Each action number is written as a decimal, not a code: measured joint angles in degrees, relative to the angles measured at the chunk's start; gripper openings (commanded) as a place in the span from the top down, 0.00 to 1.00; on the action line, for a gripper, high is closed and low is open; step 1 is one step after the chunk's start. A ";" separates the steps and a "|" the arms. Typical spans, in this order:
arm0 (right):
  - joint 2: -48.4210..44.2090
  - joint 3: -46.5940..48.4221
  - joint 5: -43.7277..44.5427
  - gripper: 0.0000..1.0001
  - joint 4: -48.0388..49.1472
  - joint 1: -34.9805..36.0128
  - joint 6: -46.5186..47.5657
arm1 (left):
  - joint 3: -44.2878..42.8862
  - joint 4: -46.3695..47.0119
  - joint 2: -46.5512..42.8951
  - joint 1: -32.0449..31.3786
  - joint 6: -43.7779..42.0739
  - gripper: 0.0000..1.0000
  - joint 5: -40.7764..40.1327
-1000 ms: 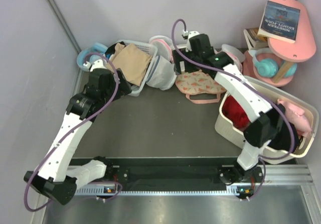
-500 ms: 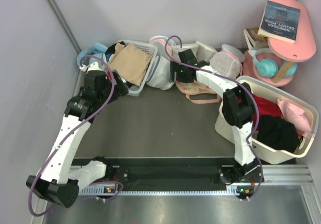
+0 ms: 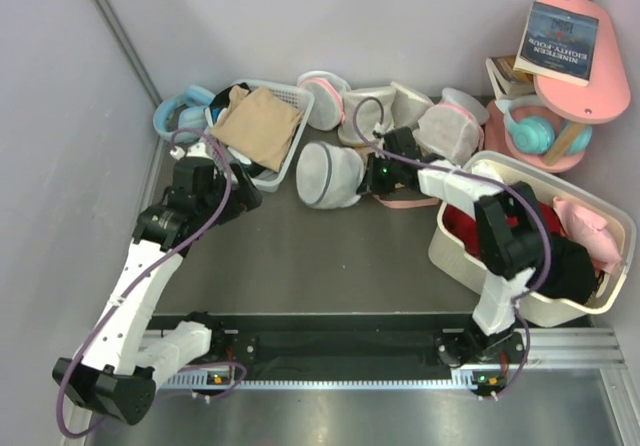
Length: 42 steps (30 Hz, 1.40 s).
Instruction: Unzip the laundry bag and remove the bra
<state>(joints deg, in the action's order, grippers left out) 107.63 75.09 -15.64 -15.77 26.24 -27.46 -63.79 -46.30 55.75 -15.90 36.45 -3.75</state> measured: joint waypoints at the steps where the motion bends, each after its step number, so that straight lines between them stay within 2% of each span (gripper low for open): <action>1: -2.25 -2.32 -1.20 1.00 0.13 0.07 0.22 | 1.22 0.00 -0.04 -0.02 0.24 0.01 0.87; 5: -11.43 -12.00 -5.44 1.00 0.00 2.32 1.57 | 4.98 0.28 -1.90 -0.26 1.66 0.01 4.68; 8: -15.43 -18.08 -8.90 1.00 0.24 7.80 2.97 | 7.32 1.14 -5.25 -0.52 3.06 0.01 6.32; 13: -16.17 -23.91 -18.93 1.00 0.83 16.90 6.45 | 11.76 2.40 -9.70 -0.70 5.16 0.01 7.54; 15: -16.37 -25.68 -22.01 1.00 0.94 18.71 7.63 | 12.17 2.91 -9.77 -0.70 5.68 0.01 8.11; 17: -16.52 -26.60 -21.81 0.95 0.11 18.95 7.98 | 12.31 3.67 -9.35 -0.70 6.10 0.01 9.09; 20: -16.33 -26.73 -18.58 0.67 -2.01 16.74 7.54 | 12.39 4.96 -8.46 -0.70 6.16 0.01 9.62; 21: -16.28 -26.69 -17.00 0.48 -2.95 15.91 7.41 | 12.72 5.62 -8.22 -0.70 6.12 0.01 9.79; 22: -16.28 -26.67 -15.30 0.39 -4.17 15.30 7.26 | 13.27 6.10 -8.00 -0.70 6.12 0.01 9.94; 24: -16.48 -26.45 -12.17 0.22 -6.93 14.67 7.30 | 15.02 6.91 -7.82 -0.70 6.12 0.01 10.01; 26: -17.88 -26.08 -9.38 0.16 -10.86 14.62 7.82 | 17.88 7.65 -7.80 -0.70 6.21 0.01 10.19; 30: -23.08 -21.55 -5.18 0.14 -20.83 14.05 10.01 | 23.85 10.49 -7.82 -0.70 7.23 0.01 10.69; 35: -26.18 -6.99 -0.87 0.09 -31.85 12.00 13.88 | 28.35 16.15 -6.45 -0.74 8.59 0.01 13.20; 38: -25.70 3.34 -0.63 0.10 -34.84 10.51 15.52 | 28.85 19.52 -4.79 -0.74 8.68 0.01 14.36; 42: -22.05 11.54 -4.48 0.13 -33.27 10.01 15.80 | 28.87 22.21 -3.06 -0.74 8.68 0.01 15.17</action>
<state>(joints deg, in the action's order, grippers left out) 85.58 86.63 -20.12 -49.04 36.25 -11.66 -34.92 -24.10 52.69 -16.64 45.12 11.42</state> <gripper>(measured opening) 0.894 0.990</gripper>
